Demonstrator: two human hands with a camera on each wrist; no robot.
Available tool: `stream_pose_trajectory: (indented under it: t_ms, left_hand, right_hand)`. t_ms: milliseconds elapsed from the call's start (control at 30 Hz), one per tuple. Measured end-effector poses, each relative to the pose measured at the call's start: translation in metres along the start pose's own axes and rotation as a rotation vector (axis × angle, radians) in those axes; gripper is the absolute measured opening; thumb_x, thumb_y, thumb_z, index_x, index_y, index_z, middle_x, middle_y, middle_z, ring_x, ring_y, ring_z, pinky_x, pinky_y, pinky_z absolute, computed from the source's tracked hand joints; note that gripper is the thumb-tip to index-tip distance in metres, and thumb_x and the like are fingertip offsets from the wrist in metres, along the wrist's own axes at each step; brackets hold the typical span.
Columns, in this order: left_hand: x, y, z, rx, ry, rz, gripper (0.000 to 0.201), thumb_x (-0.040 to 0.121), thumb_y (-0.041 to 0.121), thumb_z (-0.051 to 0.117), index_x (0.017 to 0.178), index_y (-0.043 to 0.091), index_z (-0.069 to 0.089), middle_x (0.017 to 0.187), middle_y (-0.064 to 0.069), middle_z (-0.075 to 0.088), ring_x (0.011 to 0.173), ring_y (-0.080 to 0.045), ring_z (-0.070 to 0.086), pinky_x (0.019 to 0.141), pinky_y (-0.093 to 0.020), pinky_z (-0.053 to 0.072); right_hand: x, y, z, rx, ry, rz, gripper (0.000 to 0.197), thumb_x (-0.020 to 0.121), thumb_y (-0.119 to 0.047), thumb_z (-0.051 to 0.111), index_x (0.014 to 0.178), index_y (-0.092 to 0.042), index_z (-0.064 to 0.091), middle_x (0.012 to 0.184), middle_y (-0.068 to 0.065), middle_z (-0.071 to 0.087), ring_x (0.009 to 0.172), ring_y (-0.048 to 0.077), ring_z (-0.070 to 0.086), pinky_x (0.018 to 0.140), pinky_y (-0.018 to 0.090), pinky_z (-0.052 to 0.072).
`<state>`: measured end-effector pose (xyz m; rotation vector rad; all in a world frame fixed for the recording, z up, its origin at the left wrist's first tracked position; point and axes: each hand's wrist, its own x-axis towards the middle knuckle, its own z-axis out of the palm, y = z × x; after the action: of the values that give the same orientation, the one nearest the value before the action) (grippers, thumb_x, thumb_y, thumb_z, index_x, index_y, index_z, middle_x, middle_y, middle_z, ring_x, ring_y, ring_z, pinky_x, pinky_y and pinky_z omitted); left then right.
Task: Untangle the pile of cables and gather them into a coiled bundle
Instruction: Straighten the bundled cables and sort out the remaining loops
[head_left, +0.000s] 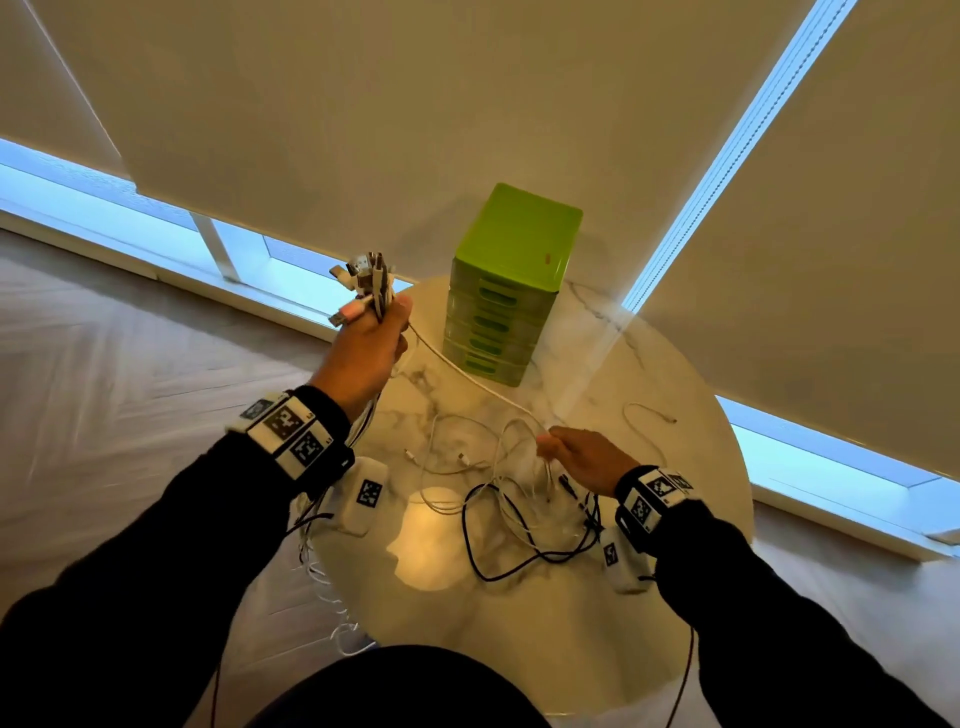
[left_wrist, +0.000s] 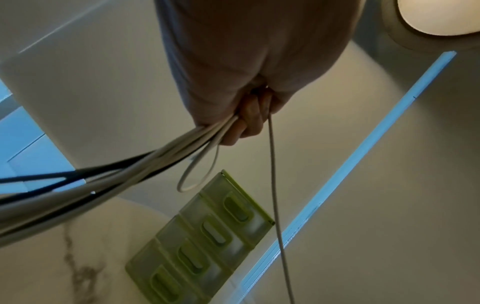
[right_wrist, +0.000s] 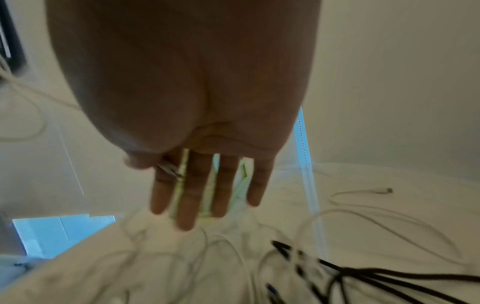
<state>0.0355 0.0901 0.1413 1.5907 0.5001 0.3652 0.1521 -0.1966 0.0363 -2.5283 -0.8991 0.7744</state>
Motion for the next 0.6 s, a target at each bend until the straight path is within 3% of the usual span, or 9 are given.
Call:
stream_pose_trajectory:
  t_ms: [67, 133, 200, 267, 333, 433, 500, 600]
  left_hand:
    - [-0.007, -0.005, -0.002, 0.054, -0.043, 0.016, 0.038, 0.105, 0.04, 0.047, 0.073, 0.025, 0.034, 0.059, 0.007, 0.028, 0.054, -0.014, 0.026, 0.056, -0.034, 0.025]
    - [-0.013, -0.006, -0.005, 0.034, -0.041, 0.013, 0.039, 0.105, 0.04, 0.049, 0.072, 0.025, 0.034, 0.057, 0.007, 0.027, 0.053, -0.014, 0.024, 0.054, -0.033, 0.023]
    - [-0.017, -0.007, -0.011, 0.044, -0.001, 0.019, 0.041, 0.104, 0.041, 0.051, 0.07, 0.025, 0.033, 0.054, 0.01, 0.028, 0.052, -0.014, 0.024, 0.053, -0.031, 0.024]
    - [-0.02, -0.009, -0.021, 0.072, 0.023, 0.03, 0.044, 0.103, 0.043, 0.051, 0.067, 0.024, 0.034, 0.051, 0.011, 0.031, 0.051, -0.013, 0.026, 0.055, -0.031, 0.026]
    - [-0.024, -0.011, -0.033, 0.085, 0.04, 0.018, 0.043, 0.103, 0.045, 0.051, 0.067, 0.025, 0.039, 0.051, 0.011, 0.034, 0.051, -0.013, 0.031, 0.058, -0.032, 0.029]
    - [-0.034, -0.01, -0.053, 0.141, 0.104, -0.011, 0.04, 0.103, 0.044, 0.052, 0.066, 0.028, 0.048, 0.056, 0.009, 0.04, 0.055, -0.01, 0.038, 0.062, -0.033, 0.034]
    - [-0.043, -0.009, -0.071, 0.157, 0.159, -0.045, 0.04, 0.103, 0.041, 0.051, 0.066, 0.027, 0.048, 0.054, 0.008, 0.039, 0.053, -0.008, 0.039, 0.06, -0.031, 0.034]
    - [-0.053, -0.017, -0.106, 0.084, 0.251, -0.109, 0.044, 0.102, 0.046, 0.051, 0.065, 0.025, 0.042, 0.048, 0.011, 0.037, 0.046, -0.007, 0.035, 0.058, -0.031, 0.029]
  right_hand:
    - [0.011, -0.005, -0.003, -0.089, 0.088, -0.001, 0.036, 0.103, -0.048, 0.041, 0.118, -0.024, 0.063, 0.112, 0.009, 0.066, 0.106, 0.027, 0.059, 0.094, 0.042, 0.046]
    - [0.018, -0.022, -0.008, -0.074, 0.18, -0.06, 0.041, 0.099, -0.036, 0.057, 0.138, -0.023, 0.053, 0.127, 0.008, 0.059, 0.118, 0.027, 0.055, 0.1, 0.047, 0.045]
    - [0.021, -0.056, -0.011, 0.019, 0.158, -0.189, 0.056, 0.094, -0.033, 0.067, 0.145, -0.025, 0.045, 0.136, 0.005, 0.052, 0.122, 0.021, 0.051, 0.102, 0.042, 0.046]
    - [0.021, -0.106, -0.01, 0.139, 0.075, -0.323, 0.062, 0.093, -0.035, 0.069, 0.147, -0.027, 0.04, 0.138, 0.001, 0.05, 0.118, 0.014, 0.052, 0.095, 0.03, 0.049]
    - [0.025, -0.152, -0.002, 0.164, 0.041, -0.43, 0.054, 0.097, -0.036, 0.063, 0.146, -0.024, 0.043, 0.132, 0.0, 0.056, 0.108, 0.011, 0.058, 0.087, 0.024, 0.051]
    - [0.035, -0.204, 0.01, 0.151, 0.089, -0.552, 0.023, 0.104, -0.024, 0.052, 0.121, -0.012, 0.06, 0.101, 0.0, 0.069, 0.083, 0.01, 0.062, 0.078, 0.024, 0.049]
    - [0.045, -0.228, 0.019, 0.104, 0.085, -0.598, 0.017, 0.105, -0.019, 0.048, 0.108, -0.01, 0.062, 0.089, -0.001, 0.067, 0.077, 0.014, 0.062, 0.077, 0.032, 0.052]
    - [0.06, -0.251, 0.032, 0.059, 0.107, -0.608, 0.017, 0.106, -0.019, 0.044, 0.105, -0.01, 0.058, 0.093, 0.006, 0.069, 0.083, 0.025, 0.064, 0.08, 0.044, 0.054]
